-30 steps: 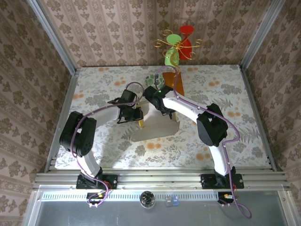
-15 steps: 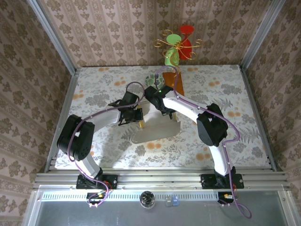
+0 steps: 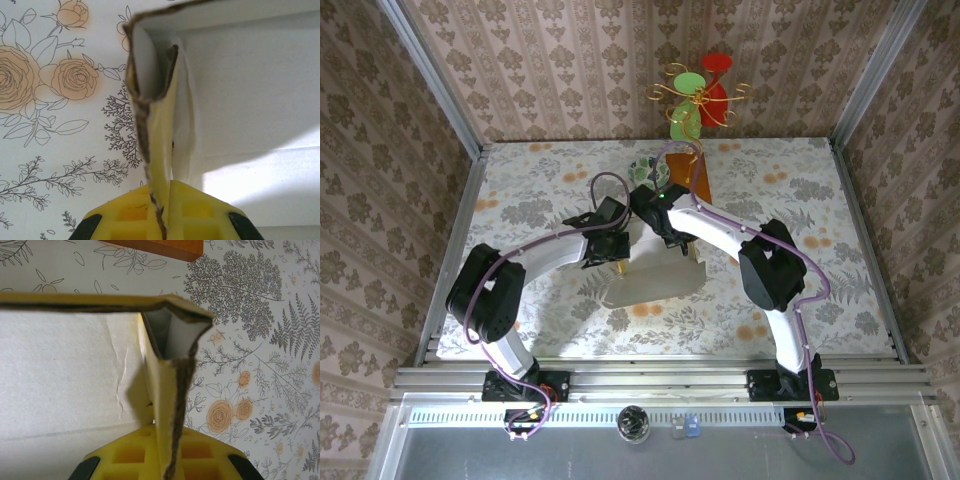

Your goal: Fold the paper box

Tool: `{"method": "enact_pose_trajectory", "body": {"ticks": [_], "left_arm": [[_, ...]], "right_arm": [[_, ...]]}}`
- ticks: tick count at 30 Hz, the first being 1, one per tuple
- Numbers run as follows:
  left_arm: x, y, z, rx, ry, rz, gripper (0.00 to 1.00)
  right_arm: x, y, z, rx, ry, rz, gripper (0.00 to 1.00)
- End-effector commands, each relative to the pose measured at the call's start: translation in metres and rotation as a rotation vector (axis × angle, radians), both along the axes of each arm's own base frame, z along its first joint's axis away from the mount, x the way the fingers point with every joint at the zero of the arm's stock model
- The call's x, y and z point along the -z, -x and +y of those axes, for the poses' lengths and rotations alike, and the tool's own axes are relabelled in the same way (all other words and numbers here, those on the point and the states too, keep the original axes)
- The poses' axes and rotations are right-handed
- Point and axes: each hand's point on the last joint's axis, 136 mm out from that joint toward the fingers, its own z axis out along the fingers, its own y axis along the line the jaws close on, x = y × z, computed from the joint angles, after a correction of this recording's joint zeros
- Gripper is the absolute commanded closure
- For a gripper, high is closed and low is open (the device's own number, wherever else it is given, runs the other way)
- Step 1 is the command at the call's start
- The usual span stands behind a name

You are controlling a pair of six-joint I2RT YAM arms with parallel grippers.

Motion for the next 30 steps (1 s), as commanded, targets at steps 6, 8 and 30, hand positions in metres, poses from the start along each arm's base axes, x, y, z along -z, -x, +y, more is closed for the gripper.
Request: {"method": "enact_pose_trajectory", "body": {"ticks": [6, 8, 30], "left_arm": [[-0.025, -0.006, -0.009, 0.004, 0.051, -0.057, 0.74], [-0.030, -0.006, -0.013, 0.014, 0.084, -0.062, 0.69], [-0.069, -0.003, -0.017, 0.007, 0.249, -0.086, 0.59]], "right_arm": [[-0.008, 0.008, -0.017, 0.032, 0.041, -0.025, 1.00], [-0.005, 0.010, -0.019, 0.035, 0.045, -0.020, 1.00], [0.040, 0.032, -0.058, 0.227, -0.006, 0.092, 1.00]]}}
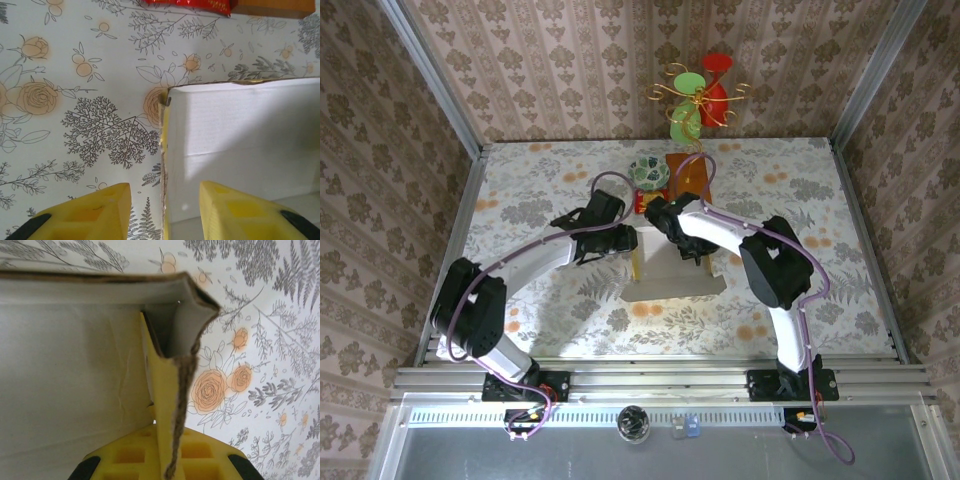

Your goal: Fold the paper box

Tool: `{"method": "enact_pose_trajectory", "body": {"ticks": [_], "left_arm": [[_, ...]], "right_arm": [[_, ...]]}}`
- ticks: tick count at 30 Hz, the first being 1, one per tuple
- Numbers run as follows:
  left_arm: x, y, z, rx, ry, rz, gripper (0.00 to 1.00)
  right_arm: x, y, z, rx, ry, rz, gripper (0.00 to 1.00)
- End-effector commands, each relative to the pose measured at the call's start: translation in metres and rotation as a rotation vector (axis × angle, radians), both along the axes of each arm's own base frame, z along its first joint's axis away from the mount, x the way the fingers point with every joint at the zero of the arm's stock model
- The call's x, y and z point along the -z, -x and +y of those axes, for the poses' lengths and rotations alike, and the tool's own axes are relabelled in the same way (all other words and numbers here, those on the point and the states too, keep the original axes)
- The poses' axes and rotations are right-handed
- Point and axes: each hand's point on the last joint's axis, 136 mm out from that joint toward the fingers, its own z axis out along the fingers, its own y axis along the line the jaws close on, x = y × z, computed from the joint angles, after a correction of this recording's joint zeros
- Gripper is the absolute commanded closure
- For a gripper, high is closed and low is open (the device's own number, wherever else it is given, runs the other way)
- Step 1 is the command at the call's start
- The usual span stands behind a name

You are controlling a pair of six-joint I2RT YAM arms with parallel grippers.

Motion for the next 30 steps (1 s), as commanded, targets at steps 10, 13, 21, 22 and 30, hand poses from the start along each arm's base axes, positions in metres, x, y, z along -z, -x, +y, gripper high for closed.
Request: {"method": "enact_pose_trajectory", "body": {"ticks": [10, 13, 21, 22, 30], "left_arm": [[-0.035, -0.014, 0.034, -0.092, 0.116, -0.031, 0.59], [-0.033, -0.012, 0.043, -0.089, 0.117, -0.022, 0.59], [-0.030, 0.004, 0.030, 0.016, 0.205, -0.018, 0.61], [-0.031, 0.007, 0.028, 0.030, 0.210, -0.022, 0.61], [-0.041, 0.017, 0.031, 0.086, 0.198, -0.057, 0.61]], "right_arm": [[0.015, 0.032, -0.059, 0.486, -0.144, 0.082, 1.00], [0.013, 0.041, -0.067, 0.638, -0.201, 0.084, 1.00], [0.005, 0.059, -0.068, 1.010, -0.380, 0.034, 1.00], [0.006, 0.063, -0.067, 1.062, -0.393, 0.038, 1.00], [0.018, 0.083, -0.052, 1.317, -0.455, 0.093, 1.00]]}}
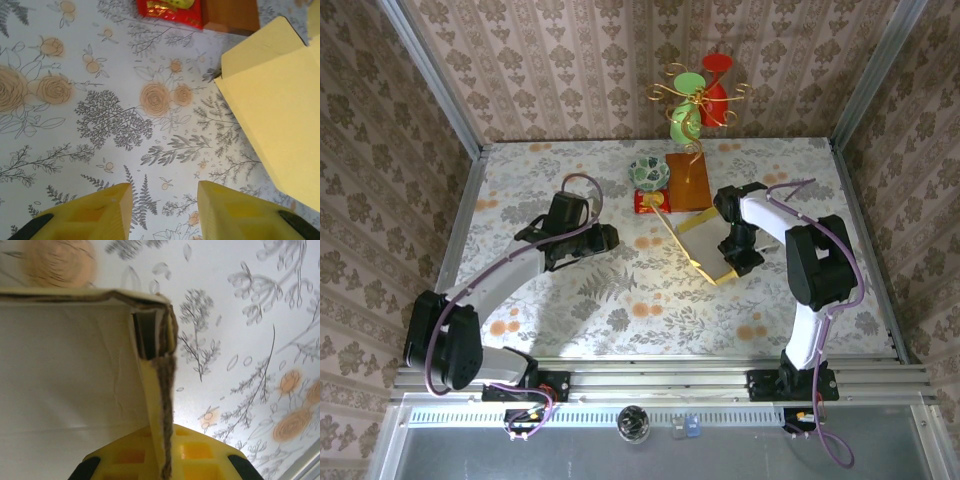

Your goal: Fold the paper box

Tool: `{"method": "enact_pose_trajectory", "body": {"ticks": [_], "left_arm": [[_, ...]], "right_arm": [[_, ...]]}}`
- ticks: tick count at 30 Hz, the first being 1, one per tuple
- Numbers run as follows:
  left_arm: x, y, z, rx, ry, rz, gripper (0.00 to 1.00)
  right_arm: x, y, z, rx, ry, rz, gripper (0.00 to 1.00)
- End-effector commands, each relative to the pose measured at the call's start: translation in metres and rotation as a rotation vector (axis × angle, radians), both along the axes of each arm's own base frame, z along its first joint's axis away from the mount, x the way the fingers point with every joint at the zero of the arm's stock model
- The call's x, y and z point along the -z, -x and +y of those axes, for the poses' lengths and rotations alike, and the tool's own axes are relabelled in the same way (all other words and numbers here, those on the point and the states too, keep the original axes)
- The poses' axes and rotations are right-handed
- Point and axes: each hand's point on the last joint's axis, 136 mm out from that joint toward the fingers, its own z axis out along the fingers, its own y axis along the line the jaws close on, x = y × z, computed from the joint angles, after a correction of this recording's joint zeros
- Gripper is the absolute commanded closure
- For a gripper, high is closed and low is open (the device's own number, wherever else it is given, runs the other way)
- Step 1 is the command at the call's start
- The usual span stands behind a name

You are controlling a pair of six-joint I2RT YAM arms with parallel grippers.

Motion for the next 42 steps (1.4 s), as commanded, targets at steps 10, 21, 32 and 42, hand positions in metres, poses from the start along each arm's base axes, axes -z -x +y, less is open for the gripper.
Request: {"method": "enact_pose_trajectory", "body": {"ticks": [10, 21, 32, 42], "left_arm": [[-0.016, 0.002, -0.009, 0.073, 0.032, -0.055, 0.61], [-0.027, 0.001, -0.019, 0.107, 0.069, -0.083, 0.62], [-0.024, 0.002, -0.034, 0.116, 0.081, -0.066, 0.63], [-0.010, -0.002, -0.063, 0.138, 0.123, 0.013, 0.63]], "right_arm": [[0.010, 0.015, 0.035, 0.305, -0.140, 0.004, 0.80], [-0.017, 0.005, 0.027, 0.274, -0.151, -0.155, 0.45], [0.000, 0.009, 0.019, 0.267, -0.177, -0.167, 0.52], [0.011, 0.003, 0.021, 0.256, -0.240, -0.194, 0.47]]}}
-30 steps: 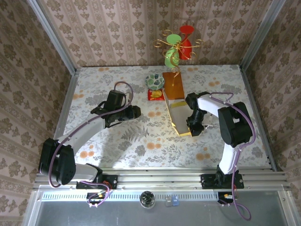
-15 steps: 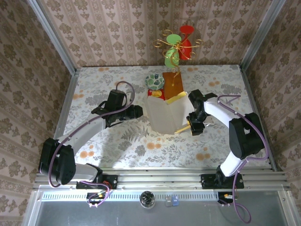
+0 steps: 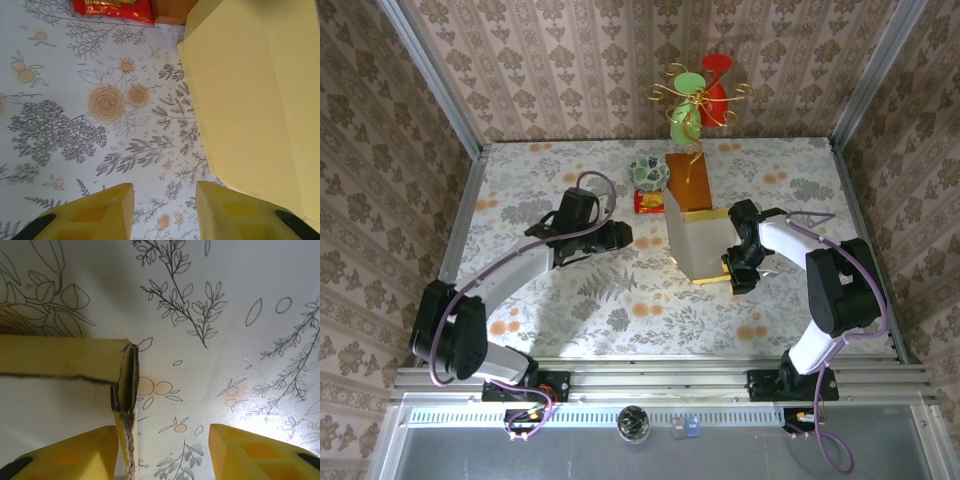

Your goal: Fold the paper box

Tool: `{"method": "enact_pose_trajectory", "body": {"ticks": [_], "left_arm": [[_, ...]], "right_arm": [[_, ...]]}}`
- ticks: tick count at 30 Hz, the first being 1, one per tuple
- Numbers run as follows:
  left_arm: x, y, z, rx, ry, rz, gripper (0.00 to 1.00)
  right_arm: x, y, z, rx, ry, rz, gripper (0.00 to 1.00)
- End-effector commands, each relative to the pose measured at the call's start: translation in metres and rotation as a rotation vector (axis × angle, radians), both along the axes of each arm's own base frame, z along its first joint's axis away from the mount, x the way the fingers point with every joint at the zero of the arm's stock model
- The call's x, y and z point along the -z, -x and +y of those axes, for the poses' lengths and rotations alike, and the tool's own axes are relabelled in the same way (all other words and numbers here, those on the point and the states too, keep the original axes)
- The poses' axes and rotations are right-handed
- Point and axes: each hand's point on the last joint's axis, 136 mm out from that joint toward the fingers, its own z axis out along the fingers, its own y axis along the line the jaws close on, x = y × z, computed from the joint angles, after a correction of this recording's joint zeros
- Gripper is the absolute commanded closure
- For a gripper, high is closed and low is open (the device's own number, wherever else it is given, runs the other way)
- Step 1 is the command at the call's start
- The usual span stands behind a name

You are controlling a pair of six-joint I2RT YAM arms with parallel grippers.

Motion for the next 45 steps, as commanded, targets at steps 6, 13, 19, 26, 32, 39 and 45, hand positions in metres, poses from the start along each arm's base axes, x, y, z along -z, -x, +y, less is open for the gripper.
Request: {"method": "enact_pose_trajectory", "body": {"ticks": [6, 13, 19, 26, 32, 39, 45], "left_arm": [[-0.010, -0.009, -0.055, 0.069, 0.074, 0.005, 0.63], [-0.015, -0.016, -0.081, 0.110, 0.091, -0.004, 0.64], [-0.016, -0.016, -0.087, 0.118, 0.102, -0.006, 0.64], [-0.014, -0.015, -0.091, 0.116, 0.129, 0.004, 0.64], [-0.012, -0.013, -0.084, 0.102, 0.123, 0.007, 0.64], [-0.006, -0.004, -0.069, 0.079, 0.109, 0.017, 0.64], [-0.003, 0.002, -0.050, 0.049, 0.080, 0.018, 0.64]], "right_arm": [[-0.023, -0.025, -0.007, -0.097, 0.026, -0.129, 0.47], [-0.046, -0.041, -0.008, -0.206, 0.030, -0.251, 0.46], [-0.129, -0.086, 0.008, -0.527, 0.125, -0.656, 0.45], [-0.184, -0.082, 0.106, -1.010, 0.042, -0.857, 0.48], [-0.195, -0.078, 0.141, -1.161, 0.045, -0.869, 0.45], [-0.180, -0.089, 0.153, -1.204, 0.021, -0.774, 0.49], [-0.172, -0.097, 0.154, -1.212, 0.042, -0.724, 0.55]]}}
